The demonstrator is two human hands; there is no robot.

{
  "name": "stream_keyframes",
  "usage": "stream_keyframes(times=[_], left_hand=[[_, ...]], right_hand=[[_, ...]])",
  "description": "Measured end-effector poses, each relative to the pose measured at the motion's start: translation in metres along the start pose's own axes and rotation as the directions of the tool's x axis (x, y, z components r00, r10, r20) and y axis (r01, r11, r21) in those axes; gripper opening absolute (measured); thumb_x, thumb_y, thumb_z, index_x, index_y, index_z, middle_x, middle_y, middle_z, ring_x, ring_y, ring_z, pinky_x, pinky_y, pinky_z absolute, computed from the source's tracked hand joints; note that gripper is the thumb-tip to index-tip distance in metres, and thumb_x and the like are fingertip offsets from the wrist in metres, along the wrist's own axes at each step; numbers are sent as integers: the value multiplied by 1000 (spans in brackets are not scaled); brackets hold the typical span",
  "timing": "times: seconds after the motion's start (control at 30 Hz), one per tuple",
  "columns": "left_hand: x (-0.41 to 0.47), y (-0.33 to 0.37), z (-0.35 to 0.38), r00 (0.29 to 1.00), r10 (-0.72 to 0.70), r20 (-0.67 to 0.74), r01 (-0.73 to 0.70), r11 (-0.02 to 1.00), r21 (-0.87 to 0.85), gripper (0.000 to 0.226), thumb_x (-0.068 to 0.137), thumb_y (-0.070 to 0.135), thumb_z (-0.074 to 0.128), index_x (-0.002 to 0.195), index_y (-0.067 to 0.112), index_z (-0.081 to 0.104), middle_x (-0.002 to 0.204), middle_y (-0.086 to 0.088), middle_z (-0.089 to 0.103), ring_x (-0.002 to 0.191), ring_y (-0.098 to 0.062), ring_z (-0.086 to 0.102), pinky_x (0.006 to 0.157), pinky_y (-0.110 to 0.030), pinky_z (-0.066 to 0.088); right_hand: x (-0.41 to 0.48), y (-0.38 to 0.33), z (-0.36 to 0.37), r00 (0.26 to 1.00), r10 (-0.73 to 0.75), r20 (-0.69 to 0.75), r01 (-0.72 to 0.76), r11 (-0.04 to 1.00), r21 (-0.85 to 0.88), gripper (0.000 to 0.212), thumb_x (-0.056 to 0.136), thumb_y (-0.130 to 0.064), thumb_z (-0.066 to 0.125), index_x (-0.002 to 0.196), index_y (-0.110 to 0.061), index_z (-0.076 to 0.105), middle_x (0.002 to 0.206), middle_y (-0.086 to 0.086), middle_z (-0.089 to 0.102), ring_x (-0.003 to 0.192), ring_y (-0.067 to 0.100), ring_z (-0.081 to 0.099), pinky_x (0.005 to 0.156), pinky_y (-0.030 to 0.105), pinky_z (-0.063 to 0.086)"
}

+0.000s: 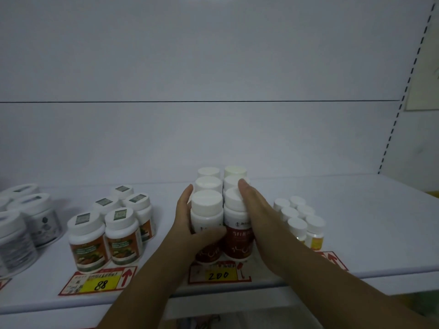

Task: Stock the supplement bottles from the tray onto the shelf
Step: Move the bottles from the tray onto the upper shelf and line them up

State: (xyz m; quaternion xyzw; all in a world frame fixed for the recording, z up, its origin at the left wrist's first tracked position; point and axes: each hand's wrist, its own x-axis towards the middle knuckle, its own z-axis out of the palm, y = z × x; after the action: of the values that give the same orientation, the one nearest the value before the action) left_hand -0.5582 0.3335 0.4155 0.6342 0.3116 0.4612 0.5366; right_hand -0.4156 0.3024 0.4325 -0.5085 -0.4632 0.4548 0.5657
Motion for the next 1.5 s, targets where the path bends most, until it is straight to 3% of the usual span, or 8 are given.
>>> stream_keyframes(times=[0.1, 0.27, 0.37, 0.6, 0.8, 0.97, 1.17, 1.5], left_hand=[[13, -2, -3, 966, -171, -193, 116, 956, -269, 57, 94, 25, 50, 145, 31, 25, 150, -1, 37, 108, -16, 55, 81, -31, 52], [26, -3, -16, 932, -360, -41, 307, 846, -436, 70, 82, 55, 52, 142, 22, 38, 147, -2, 43, 131, -27, 44, 111, -50, 30], [41, 2, -15, 955, -297, 4, 279, 892, -356, 70, 80, 58, 53, 142, 28, 38, 146, -3, 45, 128, -28, 48, 110, -50, 33], [46, -15, -15, 992, -107, 70, 123, 948, -293, 55, 91, 55, 43, 140, 29, 41, 139, -6, 53, 124, -29, 53, 107, -52, 36], [46, -15, -15, 995, -72, 71, 85, 977, -195, 52, 91, 57, 42, 138, 35, 41, 137, -1, 55, 122, -25, 55, 105, -51, 39], [26, 5, -7, 985, -172, -5, 168, 964, -208, 69, 81, 71, 42, 140, 36, 39, 146, 5, 45, 131, -21, 45, 114, -49, 27], [-22, 60, -32, 916, 251, -314, -190, 959, 213, 46, 71, 72, 37, 116, 63, 42, 131, 40, 35, 134, 2, 29, 113, -29, 20], [-42, 40, -131, 827, 231, -513, -146, 969, 200, 22, 92, 43, 43, 107, 58, 48, 127, 27, 39, 121, 1, 36, 99, -26, 30]], right_hand=[[7, -20, -14, 986, -38, -162, 23, 995, -95, 88, 68, -83, 38, 142, -38, 29, 151, -5, 34, 136, 20, 35, 110, 43, 26], [55, -54, -39, 976, -119, -185, 52, 942, -333, 58, 92, -52, 43, 142, -24, 34, 150, -1, 35, 132, 21, 36, 99, 32, 30], [78, -49, -33, 987, 144, -67, -157, 953, -258, 50, 91, -44, 50, 131, -14, 49, 132, 5, 54, 120, 25, 51, 107, 42, 38], [89, -35, -22, 967, 257, -2, -257, 966, -17, 10, 91, -18, 53, 89, -9, 57, 94, 13, 67, 85, 26, 66, 64, 34, 53], [86, -39, -26, 969, 243, 29, -239, 965, -111, 22, 90, -28, 55, 102, -11, 60, 111, 13, 67, 108, 29, 62, 99, 45, 47], [78, -63, -35, 995, -24, -94, -2, 964, -267, 56, 91, -42, 53, 135, -8, 44, 142, 9, 45, 126, 26, 44, 107, 37, 33], [42, -125, -4, 909, -415, -39, 395, 888, -233, 47, 90, -37, 55, 132, -18, 51, 139, -1, 49, 126, 18, 45, 110, 40, 32], [-51, -96, 93, 880, -401, 255, 452, 872, -189, 71, 71, -59, 46, 137, -36, 41, 143, -16, 43, 117, -1, 41, 95, 22, 34]])
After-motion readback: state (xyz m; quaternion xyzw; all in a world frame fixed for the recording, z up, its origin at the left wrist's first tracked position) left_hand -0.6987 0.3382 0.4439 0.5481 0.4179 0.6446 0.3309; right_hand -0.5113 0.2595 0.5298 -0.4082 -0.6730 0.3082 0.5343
